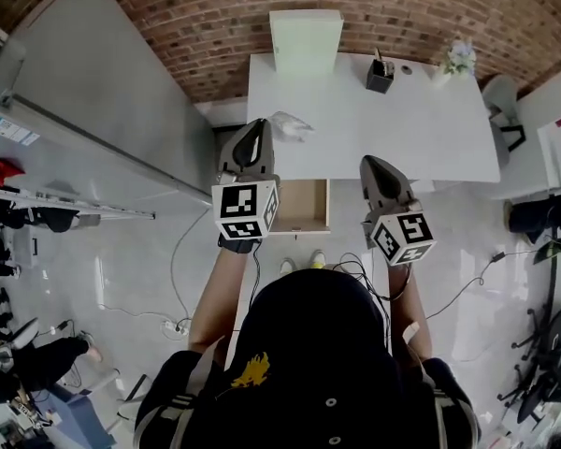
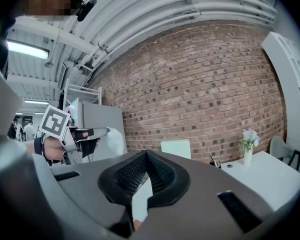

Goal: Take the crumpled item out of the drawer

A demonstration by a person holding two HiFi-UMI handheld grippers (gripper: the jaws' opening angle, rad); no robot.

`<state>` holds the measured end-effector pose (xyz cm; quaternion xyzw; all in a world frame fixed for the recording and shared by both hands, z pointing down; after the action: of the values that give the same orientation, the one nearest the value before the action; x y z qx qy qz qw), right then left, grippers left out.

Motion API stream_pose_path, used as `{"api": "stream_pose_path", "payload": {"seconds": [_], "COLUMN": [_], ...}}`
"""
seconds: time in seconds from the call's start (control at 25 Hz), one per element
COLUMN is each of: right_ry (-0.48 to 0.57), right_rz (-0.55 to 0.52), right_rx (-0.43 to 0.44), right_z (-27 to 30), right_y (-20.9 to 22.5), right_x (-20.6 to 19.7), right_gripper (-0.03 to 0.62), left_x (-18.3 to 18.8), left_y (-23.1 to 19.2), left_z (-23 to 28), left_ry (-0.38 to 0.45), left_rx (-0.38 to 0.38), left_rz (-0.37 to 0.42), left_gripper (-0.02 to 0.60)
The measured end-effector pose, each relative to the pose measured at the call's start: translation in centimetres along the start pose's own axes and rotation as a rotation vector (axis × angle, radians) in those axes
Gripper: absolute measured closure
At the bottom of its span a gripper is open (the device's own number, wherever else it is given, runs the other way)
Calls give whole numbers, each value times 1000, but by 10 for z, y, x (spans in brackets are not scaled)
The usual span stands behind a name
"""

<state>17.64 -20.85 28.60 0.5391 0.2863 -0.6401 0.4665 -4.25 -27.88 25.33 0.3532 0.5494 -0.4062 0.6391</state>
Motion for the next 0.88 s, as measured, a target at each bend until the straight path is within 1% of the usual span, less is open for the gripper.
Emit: {"api": "stream_pose_path", "payload": {"seconds": [0.28, 0.6, 0.88], "right_ry": [9, 19, 27], "right_rz": [-18, -70, -73], "right_rx": [-22, -31, -43], "right_z": [-6, -11, -15], "right_y": [-3, -8, -7], "right_x": [6, 14, 16], "right_gripper": [569, 569, 569], "left_x": [15, 18, 6], "left_y": [3, 6, 8], "left_z": [-10, -12, -7], "left_ry": [34, 48, 21], "left_rx": [-12, -21, -27], "left_rz": [27, 13, 6], "left_gripper": [557, 557, 557]}}
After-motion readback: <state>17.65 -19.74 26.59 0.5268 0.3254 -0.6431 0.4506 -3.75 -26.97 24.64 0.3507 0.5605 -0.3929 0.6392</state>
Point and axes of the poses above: the fingertips, and each gripper's own axes: z forward along the fingers, y to its right, x out of its top, the point moved 4 cm from there along -z, backward along the fingers, and after that the axes turned 6 degrees about -y, right-handed, at the moved point
